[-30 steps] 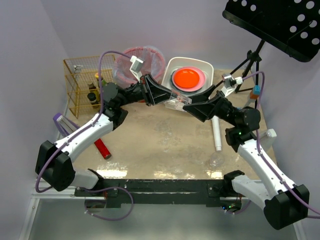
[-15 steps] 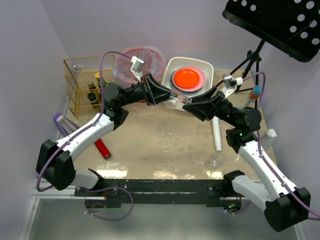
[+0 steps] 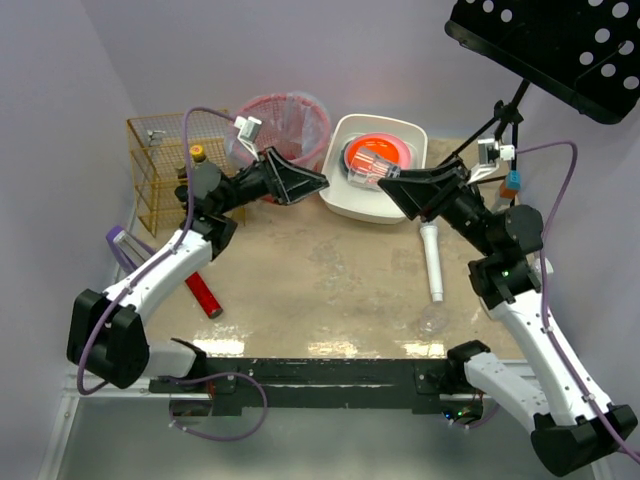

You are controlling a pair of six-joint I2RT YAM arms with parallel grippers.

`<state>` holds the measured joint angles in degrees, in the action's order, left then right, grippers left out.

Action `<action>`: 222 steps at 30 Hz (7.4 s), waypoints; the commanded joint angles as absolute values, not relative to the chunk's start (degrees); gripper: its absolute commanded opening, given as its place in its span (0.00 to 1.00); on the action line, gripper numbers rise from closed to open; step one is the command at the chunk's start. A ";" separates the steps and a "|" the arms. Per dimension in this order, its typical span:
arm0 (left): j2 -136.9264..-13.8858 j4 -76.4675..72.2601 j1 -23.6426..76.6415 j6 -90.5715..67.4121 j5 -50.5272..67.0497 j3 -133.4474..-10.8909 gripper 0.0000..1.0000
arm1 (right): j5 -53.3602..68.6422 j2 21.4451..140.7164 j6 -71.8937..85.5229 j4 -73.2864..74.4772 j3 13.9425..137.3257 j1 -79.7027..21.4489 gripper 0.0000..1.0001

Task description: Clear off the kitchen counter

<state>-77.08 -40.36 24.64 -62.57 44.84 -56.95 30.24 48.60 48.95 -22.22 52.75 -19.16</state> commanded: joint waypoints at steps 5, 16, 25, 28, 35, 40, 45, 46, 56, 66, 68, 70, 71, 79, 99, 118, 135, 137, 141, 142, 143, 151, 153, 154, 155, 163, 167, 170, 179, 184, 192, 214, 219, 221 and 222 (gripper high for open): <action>-69.09 -18.68 18.81 -47.76 41.06 -58.00 0.67 | 14.42 55.35 34.12 -3.71 65.46 -19.07 0.00; -63.90 2.52 18.81 -34.37 30.59 -62.84 0.68 | 2.83 81.45 20.40 12.82 83.66 -22.05 0.00; -62.49 6.50 18.81 -32.17 28.39 -62.58 0.68 | -9.22 103.25 13.80 26.52 103.07 -28.82 0.00; -61.61 7.29 18.81 -31.73 27.95 -62.23 0.68 | -10.81 107.57 13.62 28.74 106.17 -29.35 0.00; -61.17 8.26 18.81 -31.11 27.42 -61.96 0.68 | -12.92 111.97 13.62 31.73 107.41 -29.53 0.00; -61.52 8.17 18.81 -31.20 27.42 -61.79 0.68 | -13.27 114.16 13.45 31.47 106.26 -29.53 0.00; -61.70 8.17 18.81 -31.38 27.60 -61.61 0.68 | -12.92 117.15 13.18 31.02 106.61 -29.44 0.00; -61.87 8.17 18.81 -31.38 27.68 -61.61 0.68 | -13.09 117.85 13.01 31.37 107.22 -29.44 0.00; -63.02 7.82 18.81 -31.64 28.65 -61.96 0.68 | -12.83 124.19 13.01 33.22 111.27 -28.04 0.01; -64.51 6.50 18.81 -32.52 30.15 -61.96 0.68 | -11.95 125.33 12.48 32.78 109.78 -26.54 0.54; -64.60 6.50 18.90 -32.52 30.23 -61.96 0.68 | -11.78 125.33 12.57 32.70 109.86 -26.54 0.66; -64.51 6.42 18.72 -32.52 30.23 -62.05 0.68 | -11.78 125.42 12.57 32.52 110.04 -26.54 0.70; -64.51 6.42 18.81 -32.52 30.23 -61.96 0.69 | -11.60 125.42 12.57 32.52 110.21 -26.54 0.71; -64.07 7.56 18.81 -31.82 29.62 -61.87 0.69 | -11.52 122.71 13.62 31.38 109.69 -26.28 0.77; -74.60 1.69 38.31 -32.34 16.97 -63.64 0.70 | 1.50 76.75 26.63 17.40 85.51 -18.98 0.77; -105.64 1.85 62.49 -32.96 11.69 -76.28 0.85 | -1.58 63.54 26.10 22.77 85.96 -18.90 0.77; -117.42 4.39 66.35 -34.19 11.78 -86.83 0.88 | -1.84 62.67 25.05 22.85 83.76 -18.90 0.77; -118.65 6.76 67.06 -33.14 10.38 -88.58 0.86 | -1.85 62.40 25.05 22.85 83.76 -18.90 0.77; -121.02 9.92 68.20 -31.47 8.79 -91.93 0.76 | -1.76 62.49 24.87 22.50 82.88 -18.90 0.77; -121.55 10.71 68.46 -31.12 8.53 -92.98 0.71 | -1.67 62.49 24.87 22.41 82.71 -18.90 0.77; -121.99 11.33 68.64 -30.85 8.26 -93.60 0.67 | -1.67 62.66 24.87 22.33 82.53 -18.90 0.77; -122.78 12.48 69.08 -30.06 7.29 -94.04 0.43 | -1.67 62.40 24.70 22.06 81.47 -18.90 0.77; -122.87 12.48 69.08 -30.06 7.38 -93.87 0.37 | -1.67 62.40 24.70 21.89 81.12 -18.90 0.77; -123.05 12.39 69.08 -30.06 7.56 -93.78 0.34 | -1.67 62.32 24.70 21.88 80.86 -18.90 0.77; -123.05 12.39 69.00 -30.06 7.65 -93.61 0.31 | -1.67 62.31 24.70 21.80 80.77 -18.90 0.77; -120.68 12.22 68.82 -29.62 7.04 -91.24 0.00 | -2.90 61.79 24.70 21.45 80.51 -18.90 0.77; -113.14 8.11 65.93 -30.40 7.38 -82.04 0.00 | -3.78 62.05 25.05 21.44 80.42 -18.90 0.78; -104.44 2.14 60.49 -33.30 11.41 -70.18 0.00 | -3.96 62.31 25.57 20.92 80.25 -18.90 0.79; -78.33 -4.39 46.07 -34.88 21.60 -55.02 0.00 | 7.62 62.40 25.58 12.84 77.26 -18.90 0.89; -72.60 -13.51 31.58 -42.87 34.69 -53.79 0.00 | 17.11 62.14 26.98 7.66 74.10 -18.90 0.91; -74.97 -34.86 19.52 -59.12 48.24 -54.49 0.00 | 35.75 62.14 30.06 -3.24 69.26 -18.90 0.91; -80.24 -61.35 22.67 -74.18 50.89 -56.33 0.00 | 54.75 64.95 47.19 -24.34 60.65 -18.98 0.91; -82.44 -62.48 24.17 -73.91 50.19 -57.92 0.00 | 55.46 64.78 50.27 -27.42 58.89 -19.16 0.91; -83.32 -63.63 24.61 -74.70 50.19 -58.88 0.00 | 55.46 64.86 50.45 -27.33 58.45 -19.16 0.91; -83.67 -63.81 24.87 -74.79 50.19 -59.41 0.00 | 55.46 64.78 50.62 -27.42 58.19 -19.25 0.91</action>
<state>-82.83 -58.26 24.16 -75.42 51.05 -55.42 53.67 65.28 47.86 -23.44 58.85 -19.05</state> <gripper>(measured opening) 0.100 0.912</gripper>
